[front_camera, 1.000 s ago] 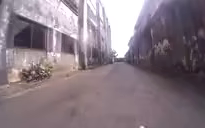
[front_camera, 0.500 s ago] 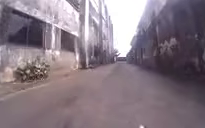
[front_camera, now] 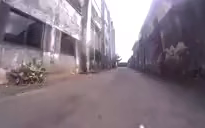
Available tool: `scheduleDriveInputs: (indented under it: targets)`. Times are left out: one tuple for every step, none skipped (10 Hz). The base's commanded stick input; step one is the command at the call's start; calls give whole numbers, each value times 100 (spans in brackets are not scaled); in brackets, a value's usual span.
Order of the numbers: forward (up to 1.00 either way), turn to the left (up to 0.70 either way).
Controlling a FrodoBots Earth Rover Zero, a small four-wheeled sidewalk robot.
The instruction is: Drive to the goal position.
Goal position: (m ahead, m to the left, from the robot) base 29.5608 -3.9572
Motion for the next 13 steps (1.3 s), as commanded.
scheduleDriveInputs:
  targets:
    - [70,0]
    - [70,0]
    - [70,0]
    - [70,0]
    - [70,0]
    - [70,0]
    - [70,0]
    - [70,0]
    - [70,0]
    - [70,0]
    - [70,0]
    - [70,0]
    - [70,0]
